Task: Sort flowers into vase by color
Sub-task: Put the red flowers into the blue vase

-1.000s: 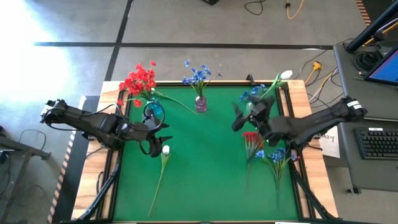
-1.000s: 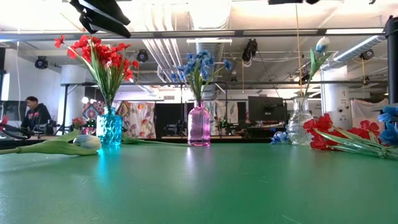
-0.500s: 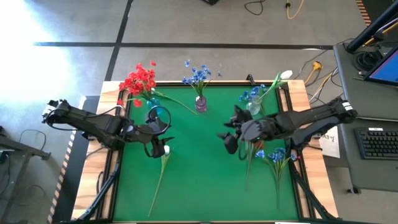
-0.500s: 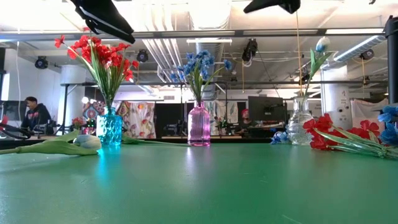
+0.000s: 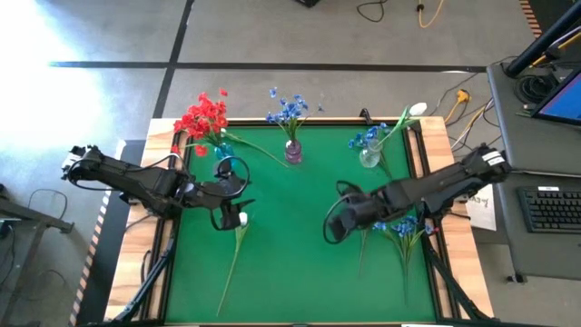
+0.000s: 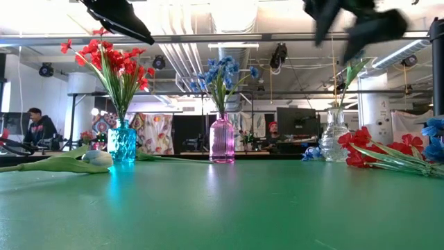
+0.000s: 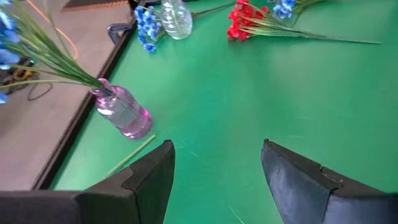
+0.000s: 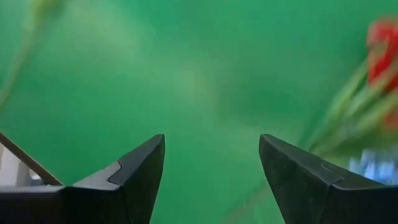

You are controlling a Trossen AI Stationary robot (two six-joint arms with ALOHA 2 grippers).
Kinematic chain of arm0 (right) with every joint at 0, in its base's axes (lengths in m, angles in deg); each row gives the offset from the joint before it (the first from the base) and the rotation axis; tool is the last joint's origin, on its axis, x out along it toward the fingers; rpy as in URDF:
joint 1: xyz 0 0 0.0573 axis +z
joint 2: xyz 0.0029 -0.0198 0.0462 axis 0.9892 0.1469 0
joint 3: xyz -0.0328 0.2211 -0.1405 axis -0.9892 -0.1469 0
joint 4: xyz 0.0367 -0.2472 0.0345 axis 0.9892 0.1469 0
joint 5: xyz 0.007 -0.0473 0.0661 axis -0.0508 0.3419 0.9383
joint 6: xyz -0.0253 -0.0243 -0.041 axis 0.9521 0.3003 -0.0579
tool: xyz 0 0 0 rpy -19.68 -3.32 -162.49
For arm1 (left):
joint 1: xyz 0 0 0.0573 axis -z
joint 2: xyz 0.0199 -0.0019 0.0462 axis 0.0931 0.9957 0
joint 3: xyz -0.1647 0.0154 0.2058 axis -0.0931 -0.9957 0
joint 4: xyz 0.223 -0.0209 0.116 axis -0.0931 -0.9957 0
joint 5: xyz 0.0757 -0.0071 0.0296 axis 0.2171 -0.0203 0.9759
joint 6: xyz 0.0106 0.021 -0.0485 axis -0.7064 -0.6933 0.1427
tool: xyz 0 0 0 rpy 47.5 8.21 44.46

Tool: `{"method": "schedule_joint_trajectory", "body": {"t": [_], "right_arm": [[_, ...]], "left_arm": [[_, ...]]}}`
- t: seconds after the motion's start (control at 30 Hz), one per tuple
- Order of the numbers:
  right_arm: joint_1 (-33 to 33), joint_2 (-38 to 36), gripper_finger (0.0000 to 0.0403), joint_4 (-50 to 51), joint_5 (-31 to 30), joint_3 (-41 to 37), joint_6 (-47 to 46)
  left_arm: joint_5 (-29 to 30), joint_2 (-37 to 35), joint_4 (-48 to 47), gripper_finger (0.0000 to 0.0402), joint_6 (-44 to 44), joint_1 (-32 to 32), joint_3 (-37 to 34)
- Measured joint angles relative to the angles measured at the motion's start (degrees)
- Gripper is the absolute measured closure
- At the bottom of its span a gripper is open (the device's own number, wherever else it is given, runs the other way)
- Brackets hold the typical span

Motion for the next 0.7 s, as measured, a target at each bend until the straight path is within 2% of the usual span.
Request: {"method": "schedule_joint_trajectory", "body": {"t": [0.17, 0.33, 0.5, 0.7], "right_arm": [[4.8, 0.9, 0.012, -0.4, 2.6, -5.1, -12.8], [8.1, 1.2, 0.0093, -1.0, 2.9, -10.3, -21.6], [8.9, 1.2, 0.008, -4.8, 3.5, -15.7, -24.4], [7.6, 1.3, 0.0082, -10.4, 3.4, -21.9, -24.5]], "left_arm": [[1.4, 0.0, 0.6, 0.0178, 0.4, 0.0, 0.0], [1.4, 0.1, 1.3, 0.0178, 0.9, 0.0, 0.0], [1.4, 0.1, 2.9, 0.0178, 0.9, 0.0, 0.0], [1.5, 0.1, 3.0, 0.0178, 0.8, 0.0, 0.0]]}}
